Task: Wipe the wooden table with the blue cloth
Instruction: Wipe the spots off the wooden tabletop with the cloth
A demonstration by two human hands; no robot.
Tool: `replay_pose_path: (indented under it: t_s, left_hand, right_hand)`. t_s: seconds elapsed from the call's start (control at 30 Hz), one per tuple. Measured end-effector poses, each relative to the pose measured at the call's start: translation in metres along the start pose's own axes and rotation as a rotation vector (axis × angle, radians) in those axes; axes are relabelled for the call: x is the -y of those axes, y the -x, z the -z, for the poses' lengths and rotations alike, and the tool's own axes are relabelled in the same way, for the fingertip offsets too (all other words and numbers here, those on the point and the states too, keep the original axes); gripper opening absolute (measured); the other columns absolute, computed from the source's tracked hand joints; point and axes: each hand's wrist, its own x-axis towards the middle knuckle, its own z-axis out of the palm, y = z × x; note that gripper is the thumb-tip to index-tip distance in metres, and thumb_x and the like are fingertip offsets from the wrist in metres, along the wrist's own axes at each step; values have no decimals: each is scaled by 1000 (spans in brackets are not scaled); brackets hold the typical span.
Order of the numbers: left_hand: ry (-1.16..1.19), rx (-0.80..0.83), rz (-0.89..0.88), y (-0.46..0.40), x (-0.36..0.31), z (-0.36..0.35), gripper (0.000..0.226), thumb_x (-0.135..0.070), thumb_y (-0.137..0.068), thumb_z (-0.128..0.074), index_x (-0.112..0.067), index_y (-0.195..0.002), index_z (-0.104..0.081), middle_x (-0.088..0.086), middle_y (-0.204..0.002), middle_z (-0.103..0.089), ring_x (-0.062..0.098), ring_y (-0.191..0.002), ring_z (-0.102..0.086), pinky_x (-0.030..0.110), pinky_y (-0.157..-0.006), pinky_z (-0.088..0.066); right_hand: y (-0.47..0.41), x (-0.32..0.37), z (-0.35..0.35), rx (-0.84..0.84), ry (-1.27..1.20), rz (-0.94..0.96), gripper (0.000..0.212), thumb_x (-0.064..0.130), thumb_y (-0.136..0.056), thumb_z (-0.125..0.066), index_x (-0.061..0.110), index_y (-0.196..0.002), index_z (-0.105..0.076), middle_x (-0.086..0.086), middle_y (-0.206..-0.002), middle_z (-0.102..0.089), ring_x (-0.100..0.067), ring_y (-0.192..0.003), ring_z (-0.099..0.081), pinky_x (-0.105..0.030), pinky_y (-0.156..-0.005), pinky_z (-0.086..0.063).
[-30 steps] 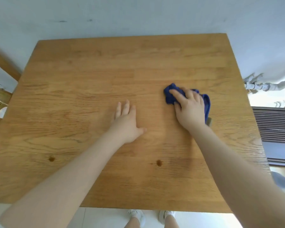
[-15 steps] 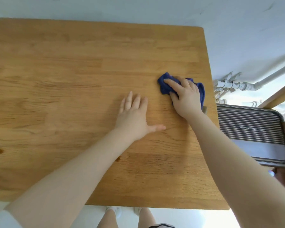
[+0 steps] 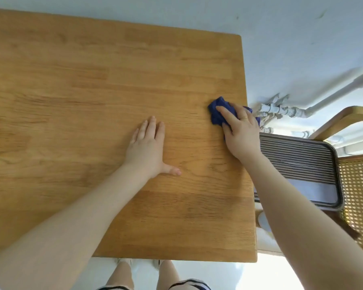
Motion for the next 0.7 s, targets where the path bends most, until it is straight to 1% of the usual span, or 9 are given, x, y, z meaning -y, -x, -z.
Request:
replay_pose_path:
  t_s: [0.17, 0.23, 0.3, 0.33, 0.43, 0.5, 0.6, 0.7]
  left_hand:
    - [17, -19, -1, 2, -1, 1, 135, -72, -56, -67, -15, -149, 12, 8, -155, 21, 23, -145, 12, 36, -116, 3]
    - [13, -19, 2, 2, -2, 3, 135, -73, -56, -66, -14, -149, 12, 9, -155, 21, 24, -145, 11, 36, -116, 3]
    - [2, -18, -3, 0, -2, 4, 135, -73, -56, -66, -14, -149, 12, 9, -155, 21, 24, -145, 11, 36, -116, 3]
    - [-3, -14, -3, 0, -2, 3, 135, -73, -56, -66, -14, -149, 12, 9, -155, 21, 24, -145, 11, 36, -116, 3]
    - [-11, -21, 9, -1, -1, -1, 135, -74, -55, -65, -15, -148, 13, 8, -155, 21, 23, -145, 12, 37, -117, 3]
    - [-19, -7, 14, 1, -2, 0, 134, -75, -56, -64, -15, -148, 14, 8, -155, 22, 23, -145, 12, 37, -117, 3]
    - [-39, 9, 32, 6, -4, 2, 133, -76, -58, -63, -15, -148, 13, 9, -155, 22, 23, -145, 12, 37, -117, 3]
    - [-6, -17, -11, 9, -6, 6, 125, -71, -64, -64, -15, -149, 11, 7, -156, 21, 23, -145, 10, 37, -117, 1]
  right_hand:
    - [75, 20, 4, 59, -40, 132, 40, 29, -88, -41, 26, -125, -56, -12, -134, -52, -37, -120, -47, -49, -97, -35]
    - [77, 16, 7, 78, -61, 215, 38, 27, -88, -44, 26, -125, -55, -11, -133, -52, -37, -120, -47, -50, -97, -35]
    - [60, 7, 9, 85, -56, 266, 38, 27, -88, -44, 24, -124, -56, -11, -132, -53, -37, -119, -48, -50, -98, -36]
    - [48, 4, 7, 77, -48, 260, 39, 27, -88, -43, 23, -124, -57, -11, -132, -54, -37, -118, -49, -50, -98, -37]
    - [15, 6, -1, 38, -21, 134, 42, 31, -87, -38, 25, -125, -57, -10, -131, -54, -36, -118, -49, -51, -98, -37]
    - [14, 13, -2, 51, -33, 80, 45, 33, -86, -34, 27, -126, -56, -10, -133, -52, -36, -120, -46, -51, -99, -36]
    - [55, 24, 2, 67, -72, 117, 43, 28, -86, -37, 25, -124, -57, -13, -134, -51, -39, -119, -47, -52, -99, -37]
    - [117, 39, 6, 102, -93, 194, 41, 26, -87, -42, 27, -124, -57, -11, -135, -50, -38, -121, -46, -48, -98, -34]
